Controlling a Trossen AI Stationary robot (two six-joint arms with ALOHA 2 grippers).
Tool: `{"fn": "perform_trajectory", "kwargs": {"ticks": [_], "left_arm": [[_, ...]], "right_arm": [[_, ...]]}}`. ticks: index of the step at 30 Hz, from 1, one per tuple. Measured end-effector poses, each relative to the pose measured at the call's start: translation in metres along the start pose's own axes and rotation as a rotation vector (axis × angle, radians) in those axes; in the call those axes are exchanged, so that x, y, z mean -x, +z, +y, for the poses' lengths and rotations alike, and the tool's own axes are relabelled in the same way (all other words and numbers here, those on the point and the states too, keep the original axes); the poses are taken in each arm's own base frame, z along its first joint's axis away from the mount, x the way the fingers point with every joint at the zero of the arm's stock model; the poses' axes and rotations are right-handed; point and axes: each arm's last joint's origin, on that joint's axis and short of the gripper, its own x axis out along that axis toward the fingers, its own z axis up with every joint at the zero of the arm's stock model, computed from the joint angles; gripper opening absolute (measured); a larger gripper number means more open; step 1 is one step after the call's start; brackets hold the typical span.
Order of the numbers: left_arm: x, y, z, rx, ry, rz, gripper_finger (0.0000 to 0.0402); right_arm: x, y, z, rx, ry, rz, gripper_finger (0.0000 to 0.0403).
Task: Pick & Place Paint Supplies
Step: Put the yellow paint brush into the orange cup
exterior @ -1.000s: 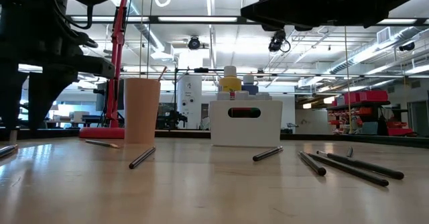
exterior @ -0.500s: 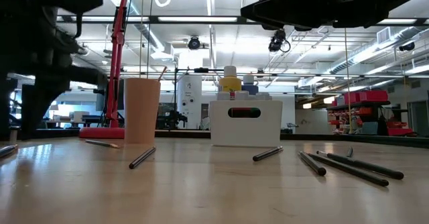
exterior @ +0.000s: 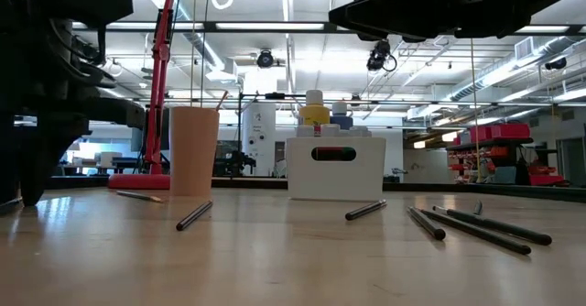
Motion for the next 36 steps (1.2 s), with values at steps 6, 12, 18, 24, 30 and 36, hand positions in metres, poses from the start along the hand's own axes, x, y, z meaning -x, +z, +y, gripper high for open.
{"fn": "perform_trajectory", "kwargs": {"ticks": [6,12,18,24,30,36], "left_arm": [[0.0,0.001,-0.001,-0.034,-0.025,-0.032,0.0014],[-0.001,0.001,-0.001,-0.056,-0.052,-0.068,0.0023],[0.0,0.005,-0.005,-0.135,-0.156,-0.224,0.001],[0.022,0.005,-0.02,-0.213,-0.345,-0.44,0.0011],[0.059,0.001,-0.036,-0.314,-0.476,-0.588,0.0008],[0.11,-0.002,-0.051,-0.468,-0.579,-0.846,0.0006]], "right_arm": [[0.0,0.0,0.0,0.0,0.0,0.001,0.0157],[0.0,0.0,0.0,0.0,0.0,0.0,0.0157],[0.0,0.0,0.0,0.0,0.0,0.0,0.0157],[0.0,0.0,0.0,0.0,-0.001,0.0,0.0157],[0.0,0.0,0.0,-0.005,0.0,0.001,0.0157],[0.0,0.0,0.0,-0.035,0.001,0.002,0.0157]]}}
